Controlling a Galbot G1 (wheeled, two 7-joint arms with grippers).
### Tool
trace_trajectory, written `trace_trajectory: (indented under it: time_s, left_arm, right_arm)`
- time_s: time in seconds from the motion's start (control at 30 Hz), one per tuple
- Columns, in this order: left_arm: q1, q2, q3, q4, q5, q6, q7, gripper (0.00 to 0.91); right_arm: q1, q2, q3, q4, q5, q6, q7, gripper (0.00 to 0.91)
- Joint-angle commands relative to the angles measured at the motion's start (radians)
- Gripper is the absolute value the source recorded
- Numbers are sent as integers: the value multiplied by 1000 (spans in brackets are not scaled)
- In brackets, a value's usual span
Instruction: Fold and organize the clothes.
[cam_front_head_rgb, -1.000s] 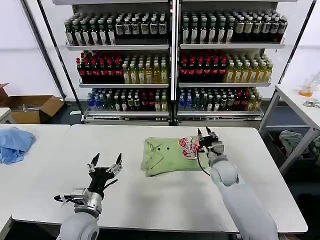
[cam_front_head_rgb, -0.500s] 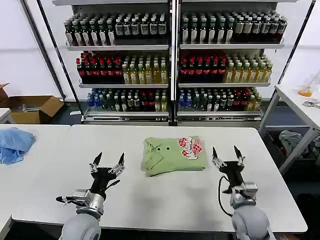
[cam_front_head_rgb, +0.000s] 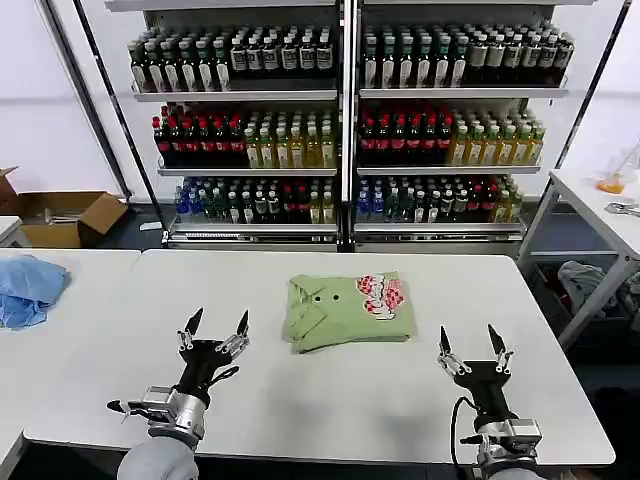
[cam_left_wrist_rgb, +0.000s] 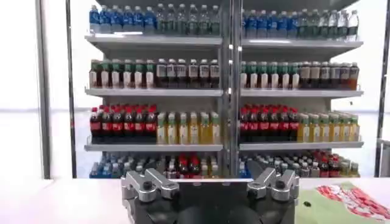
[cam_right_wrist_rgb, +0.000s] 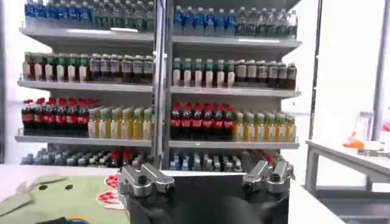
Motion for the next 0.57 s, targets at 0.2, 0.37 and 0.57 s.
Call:
trace_trajectory:
  time_s: [0.2,0.37,0.57]
  left_arm:
    - [50,-6,-7,-38,30,6,5,907]
    - [72,-1,-11,-45,45,9,5,907]
    - [92,2,-17,-68,46,31,14,907]
  right_arm:
    - [-92,16,25,74,-69,-27,-29,907]
    - [-93,19,14,89,-69,-22,-15,907]
    - [-97,7,13,103,-65,-31,-7,907]
